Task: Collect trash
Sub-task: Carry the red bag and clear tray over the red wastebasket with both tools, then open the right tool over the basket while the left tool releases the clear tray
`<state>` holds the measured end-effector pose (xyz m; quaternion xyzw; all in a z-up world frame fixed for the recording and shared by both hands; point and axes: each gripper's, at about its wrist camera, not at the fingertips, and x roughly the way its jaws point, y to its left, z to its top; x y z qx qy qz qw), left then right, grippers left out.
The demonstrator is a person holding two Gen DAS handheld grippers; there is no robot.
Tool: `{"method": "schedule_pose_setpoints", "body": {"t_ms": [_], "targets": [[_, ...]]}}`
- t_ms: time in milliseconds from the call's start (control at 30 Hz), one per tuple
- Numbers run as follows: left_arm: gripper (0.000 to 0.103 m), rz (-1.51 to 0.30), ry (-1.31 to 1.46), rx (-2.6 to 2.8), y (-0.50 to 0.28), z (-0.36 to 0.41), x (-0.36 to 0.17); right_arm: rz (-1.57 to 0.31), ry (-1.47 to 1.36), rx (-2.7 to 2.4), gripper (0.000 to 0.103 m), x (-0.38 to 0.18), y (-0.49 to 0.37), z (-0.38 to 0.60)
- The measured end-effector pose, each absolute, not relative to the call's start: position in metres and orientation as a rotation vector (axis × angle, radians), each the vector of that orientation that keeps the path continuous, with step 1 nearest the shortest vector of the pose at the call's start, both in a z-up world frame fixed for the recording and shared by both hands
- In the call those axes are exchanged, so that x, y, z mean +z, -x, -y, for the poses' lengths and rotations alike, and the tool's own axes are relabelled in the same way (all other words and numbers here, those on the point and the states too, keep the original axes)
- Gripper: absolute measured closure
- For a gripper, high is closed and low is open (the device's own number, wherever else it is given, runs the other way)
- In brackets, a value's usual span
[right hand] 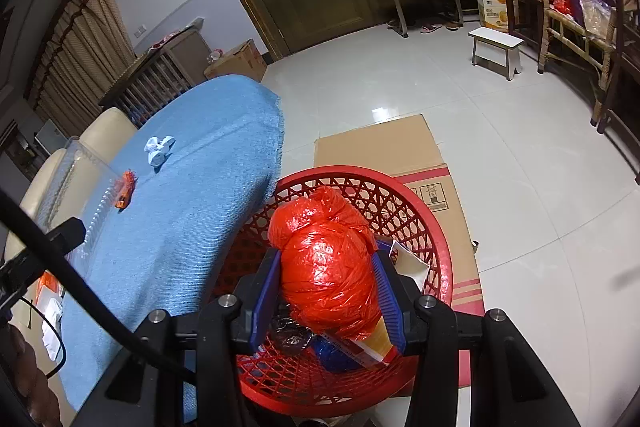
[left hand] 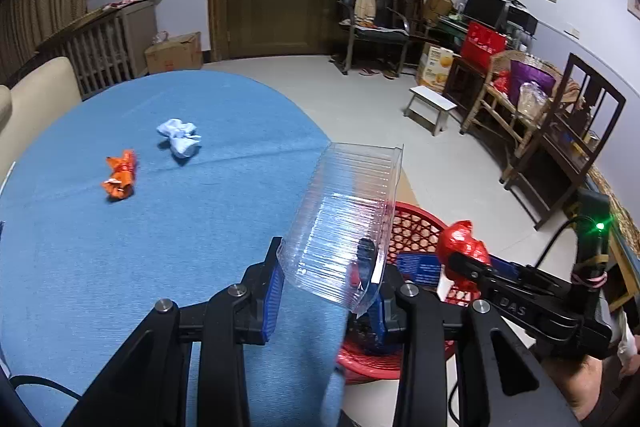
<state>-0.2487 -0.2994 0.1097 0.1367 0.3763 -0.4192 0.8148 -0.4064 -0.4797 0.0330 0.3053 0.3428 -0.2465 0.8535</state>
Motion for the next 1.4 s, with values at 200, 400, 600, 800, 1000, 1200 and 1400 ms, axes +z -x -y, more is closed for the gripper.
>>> {"method": "schedule_pose_setpoints", "body": {"t_ms": [200, 400, 600, 800, 1000, 1200, 1400], "targets": [[0.065, -0.808, -0.304, -0.908, 0.254, 0.305, 0.107, -0.747, -0.658, -0.534, 0.05, 0.027, 0.403, 0.484], [0.065, -0.822, -0.311, -0.911, 0.253, 0.308, 0.101, -0.721, -0.665, -0.543, 0.034, 0.033, 0.401, 0.492], [0.065, -0.837, -0.332, -0.926, 0.257, 0.316, 0.094, -0.668, -0.671, -0.569, 0.034, 0.048, 0.413, 0.5], [0.065, -0.854, -0.367, -0.952, 0.267, 0.33, 0.087, -0.634, -0.692, -0.58, 0.034, 0.055, 0.427, 0.503], [0.065, -0.869, -0.397, -0.976, 0.277, 0.344, 0.082, -0.604, -0.696, -0.583, 0.034, 0.066, 0.433, 0.504], [0.065, -0.88, -0.418, -0.986, 0.279, 0.35, 0.077, -0.59, -0.713, -0.605, 0.034, 0.068, 0.44, 0.511], [0.062, -0.879, -0.421, -0.989, 0.277, 0.354, 0.077, -0.588, -0.716, -0.607, 0.034, 0.068, 0.441, 0.511]]}}
